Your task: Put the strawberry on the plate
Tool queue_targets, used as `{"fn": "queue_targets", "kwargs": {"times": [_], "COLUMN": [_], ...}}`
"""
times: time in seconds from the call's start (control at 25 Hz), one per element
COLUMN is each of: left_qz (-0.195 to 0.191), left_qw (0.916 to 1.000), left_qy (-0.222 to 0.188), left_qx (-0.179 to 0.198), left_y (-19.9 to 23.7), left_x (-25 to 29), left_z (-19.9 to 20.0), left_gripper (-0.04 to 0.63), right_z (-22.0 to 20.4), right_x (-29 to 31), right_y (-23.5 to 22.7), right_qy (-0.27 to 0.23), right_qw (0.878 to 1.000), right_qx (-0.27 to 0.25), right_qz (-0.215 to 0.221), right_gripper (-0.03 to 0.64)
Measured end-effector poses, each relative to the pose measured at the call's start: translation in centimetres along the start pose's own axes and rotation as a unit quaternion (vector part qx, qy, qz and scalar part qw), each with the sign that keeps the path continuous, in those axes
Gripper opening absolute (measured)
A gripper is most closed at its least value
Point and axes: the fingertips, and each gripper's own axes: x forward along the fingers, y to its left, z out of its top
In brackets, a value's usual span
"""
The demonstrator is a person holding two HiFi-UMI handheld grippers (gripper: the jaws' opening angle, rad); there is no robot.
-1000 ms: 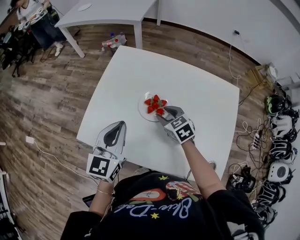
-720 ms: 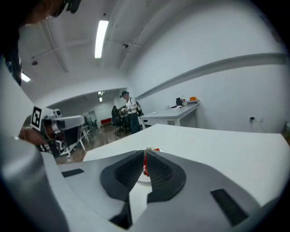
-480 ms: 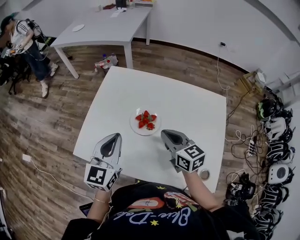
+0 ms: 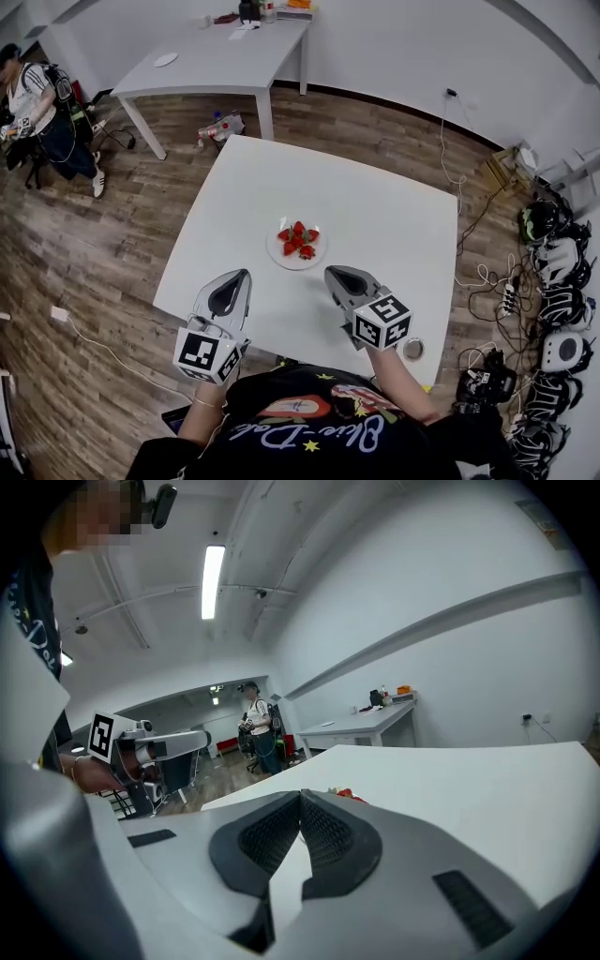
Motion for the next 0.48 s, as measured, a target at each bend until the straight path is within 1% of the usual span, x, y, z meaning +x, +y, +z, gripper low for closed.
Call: {"fn": "queue_targets", "kwargs": {"times": [0.32, 0.48], "left_qz": [0.002, 0.008], "left_qw": [1.0, 0.9999], "left_qy": [0.001, -0.008], "left_qx": [-0.003, -0.011], "left_y": [-0.12, 0.37], "left_x": [-0.76, -1.02], "left_z": [-0.36, -0.3], "left_gripper": [-0.012, -0.012], "right_z": [-0.68, -0.73], "right_x": [0.01, 0.27], "right_y": [0.34, 0.29], "right_qy": [0.004, 0.007], "right_qw": [1.0, 1.0], "right_qx": [0.005, 0.003], "right_qz": [0.004, 0.007], "right_gripper": [0.017, 0.017]}}
